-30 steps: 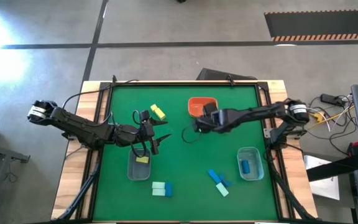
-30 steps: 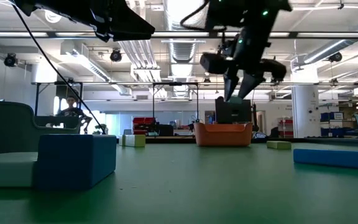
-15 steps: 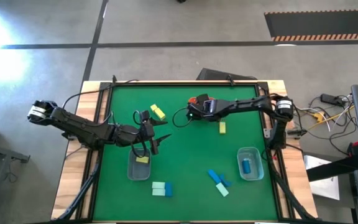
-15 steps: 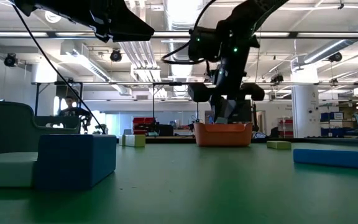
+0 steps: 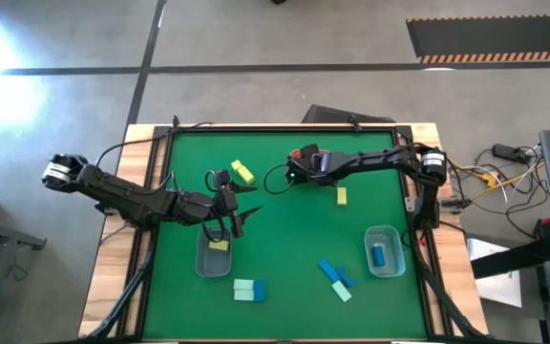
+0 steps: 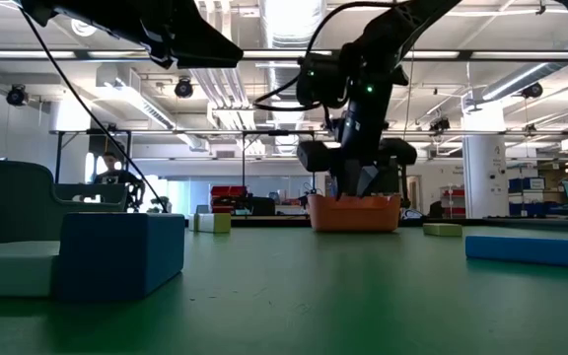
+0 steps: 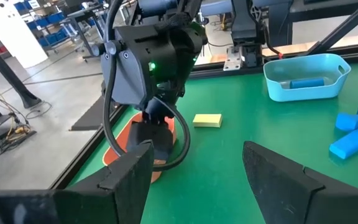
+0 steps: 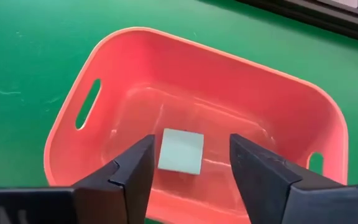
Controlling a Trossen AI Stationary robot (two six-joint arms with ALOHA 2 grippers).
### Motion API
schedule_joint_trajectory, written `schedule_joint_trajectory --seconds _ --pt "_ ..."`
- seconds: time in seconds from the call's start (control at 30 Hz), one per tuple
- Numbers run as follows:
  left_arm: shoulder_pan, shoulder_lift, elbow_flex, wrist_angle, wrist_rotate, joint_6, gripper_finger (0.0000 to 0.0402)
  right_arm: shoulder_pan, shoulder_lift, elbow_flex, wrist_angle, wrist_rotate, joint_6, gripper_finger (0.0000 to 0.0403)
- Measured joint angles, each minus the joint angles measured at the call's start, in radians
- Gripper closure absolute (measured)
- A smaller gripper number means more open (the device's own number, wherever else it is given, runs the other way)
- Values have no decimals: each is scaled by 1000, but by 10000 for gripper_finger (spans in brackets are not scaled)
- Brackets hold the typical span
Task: Sort & place blocks by color
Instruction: Put the light green block into the gray bin
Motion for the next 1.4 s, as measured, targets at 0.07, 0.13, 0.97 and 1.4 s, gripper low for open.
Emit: schedule_joint_trajectory --seconds 0.07,0.13,0.97,1.4 --pt "-1 0 0 -1 0 -5 171 8 -21 -1 -19 -7 -20 205" --pt "-1 0 0 -4 0 -6 171 30 -54 -1 -40 -2 -39 205" --pt "94 24 181 -582 284 -79 171 540 -593 -486 235 75 -325 249" --pt "395 331 502 -1090 506 495 171 539 -699 -541 299 77 -416 255"
